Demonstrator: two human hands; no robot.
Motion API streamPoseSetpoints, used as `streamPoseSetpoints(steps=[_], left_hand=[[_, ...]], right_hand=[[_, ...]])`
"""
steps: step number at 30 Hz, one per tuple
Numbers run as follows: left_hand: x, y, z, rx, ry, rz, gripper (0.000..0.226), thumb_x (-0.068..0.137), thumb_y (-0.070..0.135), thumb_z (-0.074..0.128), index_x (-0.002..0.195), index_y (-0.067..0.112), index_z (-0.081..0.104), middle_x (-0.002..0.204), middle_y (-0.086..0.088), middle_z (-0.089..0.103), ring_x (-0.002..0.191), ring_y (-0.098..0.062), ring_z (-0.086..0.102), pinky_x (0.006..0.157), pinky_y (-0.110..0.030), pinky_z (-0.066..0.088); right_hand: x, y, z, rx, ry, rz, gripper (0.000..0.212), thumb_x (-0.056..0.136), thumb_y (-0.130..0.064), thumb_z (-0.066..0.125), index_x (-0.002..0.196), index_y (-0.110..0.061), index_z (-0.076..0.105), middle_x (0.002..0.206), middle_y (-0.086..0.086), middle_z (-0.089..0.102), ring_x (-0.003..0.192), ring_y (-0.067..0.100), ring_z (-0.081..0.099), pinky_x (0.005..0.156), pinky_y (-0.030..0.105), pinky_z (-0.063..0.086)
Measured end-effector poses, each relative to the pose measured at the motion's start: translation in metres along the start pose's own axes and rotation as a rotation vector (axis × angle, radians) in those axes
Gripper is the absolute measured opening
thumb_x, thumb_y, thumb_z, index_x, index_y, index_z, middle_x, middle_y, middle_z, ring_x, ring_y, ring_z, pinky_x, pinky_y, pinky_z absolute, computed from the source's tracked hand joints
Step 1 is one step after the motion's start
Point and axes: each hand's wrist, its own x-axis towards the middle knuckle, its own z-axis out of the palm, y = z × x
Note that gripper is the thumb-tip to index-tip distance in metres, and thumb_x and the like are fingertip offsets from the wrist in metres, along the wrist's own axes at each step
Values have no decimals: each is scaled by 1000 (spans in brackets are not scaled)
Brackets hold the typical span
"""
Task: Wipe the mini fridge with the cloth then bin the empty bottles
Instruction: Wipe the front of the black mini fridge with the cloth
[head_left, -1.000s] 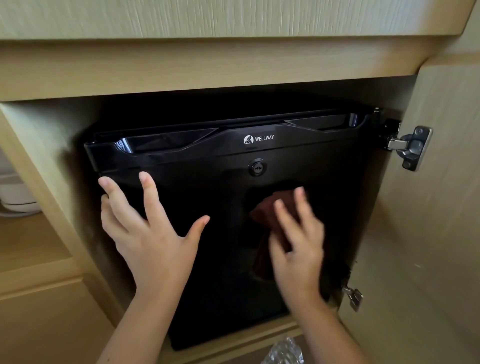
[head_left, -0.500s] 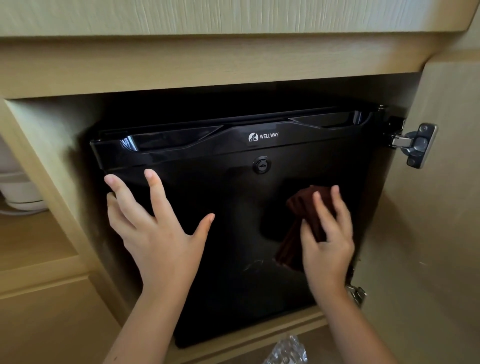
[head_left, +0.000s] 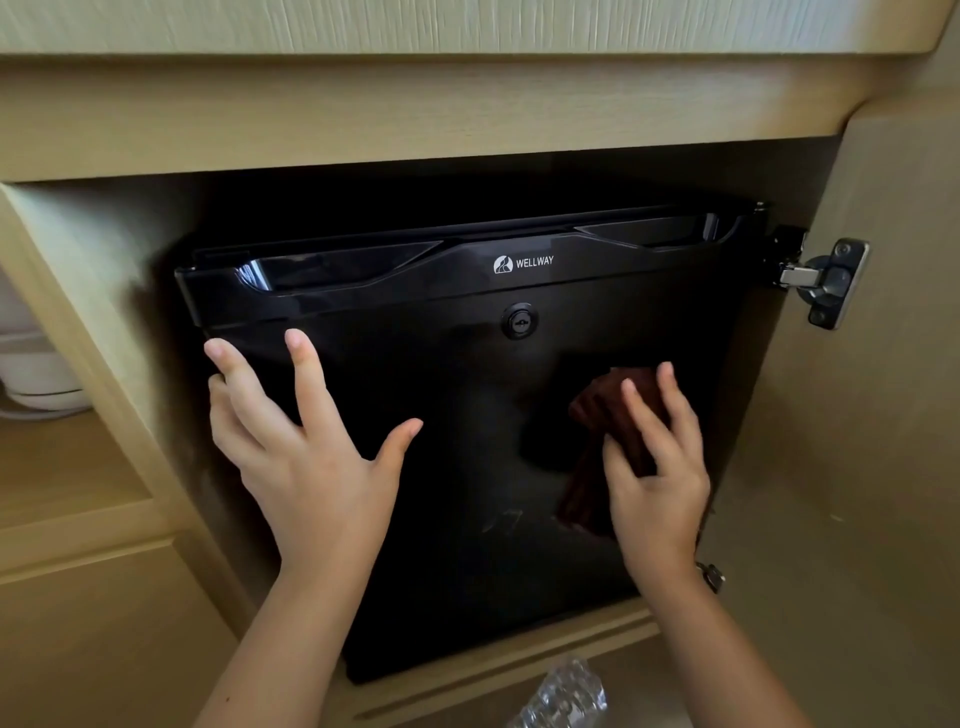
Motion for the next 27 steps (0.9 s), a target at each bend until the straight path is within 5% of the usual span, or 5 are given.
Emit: streamPoseSetpoints(steps=[4, 11, 15, 20, 27], left_hand=[[0, 0, 1, -12, 8, -10, 99, 65, 47, 75, 141, 6, 27, 144, -36, 10, 123, -57, 24, 96, -62, 29], [0, -2, 2, -12, 29, -10, 100, 65, 50, 76, 141, 7, 27, 144, -35, 10, 122, -56, 24, 95, -62, 29], [1, -2, 2, -11, 30, -17, 101, 63, 49, 77, 141, 7, 28, 144, -35, 11, 122, -56, 25, 96, -61, 28], [1, -2, 2, -14, 21, -15, 101, 61, 47, 78, 141, 8, 29, 145, -34, 11, 124, -55, 24, 99, -59, 26], [2, -3, 3, -4, 37, -1, 100, 64, 51, 76, 141, 7, 28, 144, -35, 12, 122, -55, 25, 98, -60, 28]], right_hand=[[-17, -14, 20, -20, 46, -9, 57, 74, 3, 63, 125, -20, 52, 142, 4, 38, 119, 5, 39, 103, 11, 25], [-41, -34, 30, -23, -283, -253, 52, 74, -6, 61, 122, -24, 56, 142, -1, 40, 111, 13, 41, 100, 13, 30], [-5, -6, 8, 10, -77, -133, 55, 72, 4, 61, 122, -19, 55, 139, 6, 43, 117, 15, 45, 105, 22, 30], [4, 2, -3, -59, 73, 17, 51, 76, 7, 65, 122, -13, 55, 141, 8, 40, 124, 14, 39, 106, 12, 24], [-80, -35, 48, -1, -377, -290, 54, 75, -5, 64, 123, -27, 56, 146, -6, 35, 105, 17, 44, 96, 25, 41]])
